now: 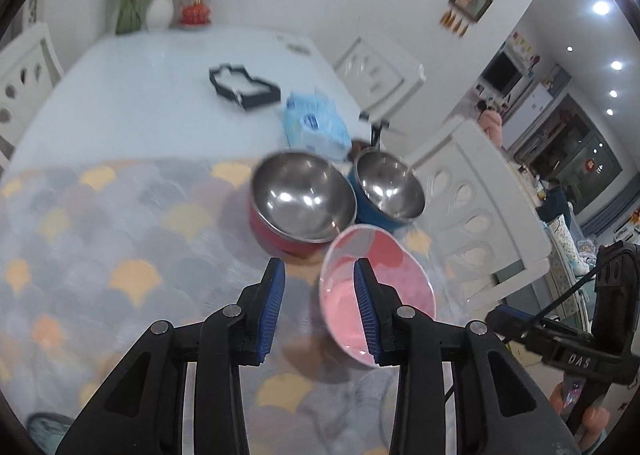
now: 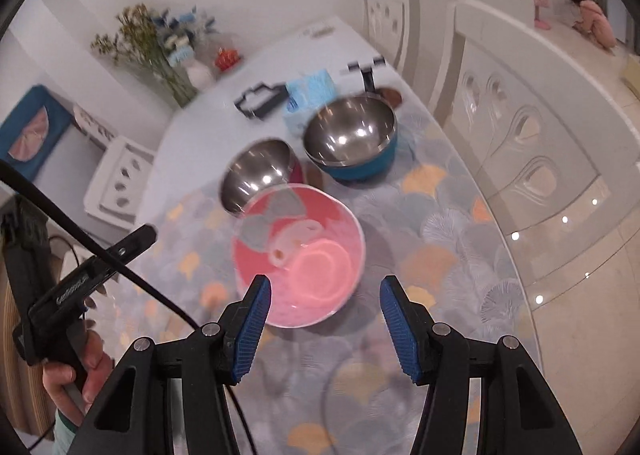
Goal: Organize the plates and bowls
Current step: 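Open both grippers and move them to the pink cartoon bowl, then pinch the pink bowl rim with both grippers, then lift the pink bowl with both grippers and carry it beside the plates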
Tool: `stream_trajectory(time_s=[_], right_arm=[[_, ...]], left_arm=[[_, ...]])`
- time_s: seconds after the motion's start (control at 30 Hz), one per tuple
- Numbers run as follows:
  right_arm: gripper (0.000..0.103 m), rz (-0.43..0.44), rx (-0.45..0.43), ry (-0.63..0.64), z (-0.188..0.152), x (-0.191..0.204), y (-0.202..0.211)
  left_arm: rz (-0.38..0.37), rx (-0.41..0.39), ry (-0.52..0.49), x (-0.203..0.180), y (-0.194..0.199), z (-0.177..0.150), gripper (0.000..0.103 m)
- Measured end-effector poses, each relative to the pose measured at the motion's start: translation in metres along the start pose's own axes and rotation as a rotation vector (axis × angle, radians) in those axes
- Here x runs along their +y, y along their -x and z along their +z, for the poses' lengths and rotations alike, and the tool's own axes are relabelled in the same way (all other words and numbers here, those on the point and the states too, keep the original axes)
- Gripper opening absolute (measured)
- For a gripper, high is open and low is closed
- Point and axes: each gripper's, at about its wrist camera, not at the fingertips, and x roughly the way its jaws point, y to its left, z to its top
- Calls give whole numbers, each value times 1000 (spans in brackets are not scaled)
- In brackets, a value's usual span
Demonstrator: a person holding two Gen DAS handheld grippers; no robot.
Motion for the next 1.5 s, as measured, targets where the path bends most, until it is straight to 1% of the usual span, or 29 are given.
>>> stream_trajectory(time_s=[0.13, 0.27, 0.37, 0.47, 0.5, 0.57, 0.6, 0.67, 0.7, 0.73, 0.77, 0.83, 0.93, 1.1, 1.2, 1.3, 1.5], right_arm=[[55, 16, 76, 18, 6, -15, -33], [55, 35, 138, 31, 9, -18, -59], [55, 72, 192, 23, 8, -19, -77], [54, 78, 213, 30, 4, -18, -87], [52, 81, 218, 33, 2, -18, -89], [40, 80, 229, 42, -1, -17, -95], [39, 73, 236, 46, -3, -16, -97], [32, 86, 241, 46, -6, -16, -100], [30, 95, 237, 46, -6, -16, -100], [27, 97, 234, 49, -6, -16, -100], [26, 92, 231, 58, -6, -15, -100], [26, 89, 230, 64, -5, -14, -102], [25, 97, 232, 63, -3, -17, -102], [25, 85, 219, 110, -3, -18, -98], [25, 98, 238, 121, -1, -18, -95], [25, 126, 227, 131, 1, -16, -80], [25, 122, 156, 254, -1, 12, -35]], left_arm=[[16, 43, 37, -7, -32, -8, 33], [41, 62, 71, -4, -57, -14, 33], [46, 78, 101, -1, -72, -17, 32], [54, 88, 109, 0, -83, -17, 32], [56, 89, 108, -1, -86, -17, 32], [53, 92, 106, -2, -91, -17, 31], [50, 95, 106, -3, -94, -16, 30], [37, 104, 107, -4, -99, -16, 24], [35, 108, 105, -5, -99, -17, 23], [36, 111, 101, -6, -101, -18, 19], [43, 107, 95, -8, -103, -18, 19], [52, 93, 86, -9, -101, -18, 15], [32, 90, 106, -6, -98, -20, 13], [20, 81, 115, -10, -89, -30, 13], [22, 66, 116, -15, -78, -36, 13], [19, 38, 125, -19, -60, -41, 13], [8, -44, 150, -25, -8, -50, 13]])
